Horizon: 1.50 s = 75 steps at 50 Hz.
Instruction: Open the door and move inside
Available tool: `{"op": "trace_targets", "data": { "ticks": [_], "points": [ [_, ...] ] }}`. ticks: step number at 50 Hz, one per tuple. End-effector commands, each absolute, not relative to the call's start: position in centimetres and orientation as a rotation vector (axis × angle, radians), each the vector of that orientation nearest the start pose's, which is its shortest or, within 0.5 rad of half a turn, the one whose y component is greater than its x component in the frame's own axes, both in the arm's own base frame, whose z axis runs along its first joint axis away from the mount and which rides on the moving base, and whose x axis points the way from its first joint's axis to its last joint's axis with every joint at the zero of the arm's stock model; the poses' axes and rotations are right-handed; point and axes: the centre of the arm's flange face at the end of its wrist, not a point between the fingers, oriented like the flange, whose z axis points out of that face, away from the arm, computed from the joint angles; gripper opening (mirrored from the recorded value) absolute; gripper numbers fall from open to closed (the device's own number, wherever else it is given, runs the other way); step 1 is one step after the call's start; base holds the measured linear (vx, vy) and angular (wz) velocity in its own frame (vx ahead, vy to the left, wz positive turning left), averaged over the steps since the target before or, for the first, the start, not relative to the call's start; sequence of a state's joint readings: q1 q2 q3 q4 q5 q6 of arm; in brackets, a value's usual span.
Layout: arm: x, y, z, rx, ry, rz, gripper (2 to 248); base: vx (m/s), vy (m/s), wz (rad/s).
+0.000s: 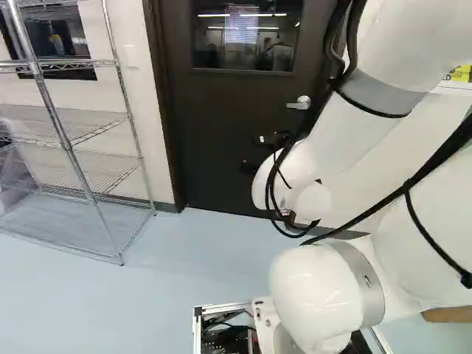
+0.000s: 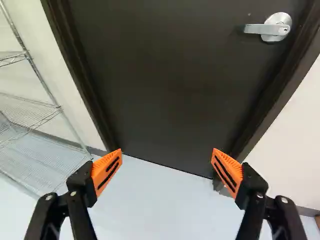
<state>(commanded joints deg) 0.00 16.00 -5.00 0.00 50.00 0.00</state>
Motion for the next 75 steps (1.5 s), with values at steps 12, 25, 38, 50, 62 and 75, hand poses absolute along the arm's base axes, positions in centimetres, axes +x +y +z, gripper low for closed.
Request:
{"op": "trace_targets", "data": {
  "ticks": [12,25,38,50,62,75],
  "points": [
    [27.03,0.0,36.56,-2.558,0.0,-1.824,247,0.21,0.054,-0.229],
    [27.03,0.0,36.56,-2.558,0.0,-1.824,247,0.214,0.045,-0.28],
    [27.03,0.0,36.56,-2.558,0.0,-1.824,247,0.195,0.029,-0.317],
    [27.03,0.0,36.56,-2.558,0.0,-1.824,247,0.142,-0.008,-0.319],
    [27.03,0.0,36.56,-2.558,0.0,-1.824,247,0.096,0.005,-0.191],
    [27.03,0.0,36.56,-2.558,0.0,-1.824,247,0.068,0.041,-0.02]
  ]
}}
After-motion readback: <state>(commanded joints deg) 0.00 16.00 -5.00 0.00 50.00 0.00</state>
